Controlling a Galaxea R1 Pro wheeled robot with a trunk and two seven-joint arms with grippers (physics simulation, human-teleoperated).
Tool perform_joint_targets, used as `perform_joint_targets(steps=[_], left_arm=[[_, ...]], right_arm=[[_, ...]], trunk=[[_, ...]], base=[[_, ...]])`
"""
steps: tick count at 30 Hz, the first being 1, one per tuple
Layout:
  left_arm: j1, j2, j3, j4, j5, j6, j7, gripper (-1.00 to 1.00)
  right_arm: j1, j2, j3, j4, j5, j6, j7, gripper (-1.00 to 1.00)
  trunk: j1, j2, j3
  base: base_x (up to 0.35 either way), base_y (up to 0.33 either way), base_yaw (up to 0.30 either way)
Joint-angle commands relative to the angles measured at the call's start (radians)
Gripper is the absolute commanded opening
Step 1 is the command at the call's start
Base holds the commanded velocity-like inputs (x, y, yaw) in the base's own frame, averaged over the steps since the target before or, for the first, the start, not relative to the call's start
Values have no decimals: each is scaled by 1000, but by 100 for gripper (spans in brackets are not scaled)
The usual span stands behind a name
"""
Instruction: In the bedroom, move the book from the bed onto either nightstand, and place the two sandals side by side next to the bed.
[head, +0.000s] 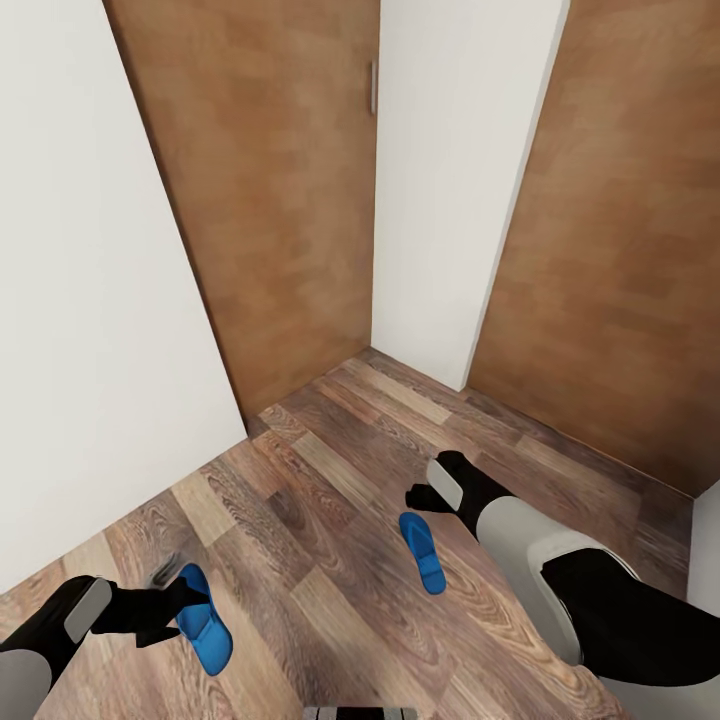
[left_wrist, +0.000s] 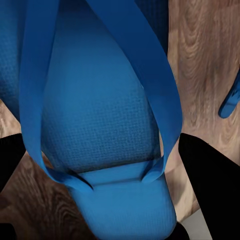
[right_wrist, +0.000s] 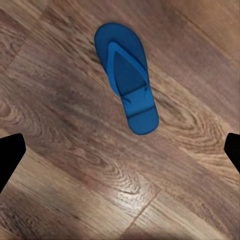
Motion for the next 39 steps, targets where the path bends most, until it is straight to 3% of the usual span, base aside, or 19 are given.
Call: perform_joint_targets(steps=[1,21,32,39], left_arm=[[-1,-1,7,0,-6,6,-5,-100],[-1,-9,6,-26,-1,11,-7,-100],[-1,-1,6,-45,-1,70,-8,-100],[3,5,6,-45,-4,75,-105,-100]], right_arm=[[-1,0,7,-2,-11,3,-8,100],[0,-4,7,-50,-1,-35,-8,100],[-17,-17,7,-60,0,-34,-8,100],[-58,-21,7,-83,0,-1,-11,100]], trunk=[[0,-1,-5],[9,-5,-82],[14,-8,-125],[17,-10,-152]], base=[[0,0,0],[0,0,0],[0,0,0],[0,0,0]])
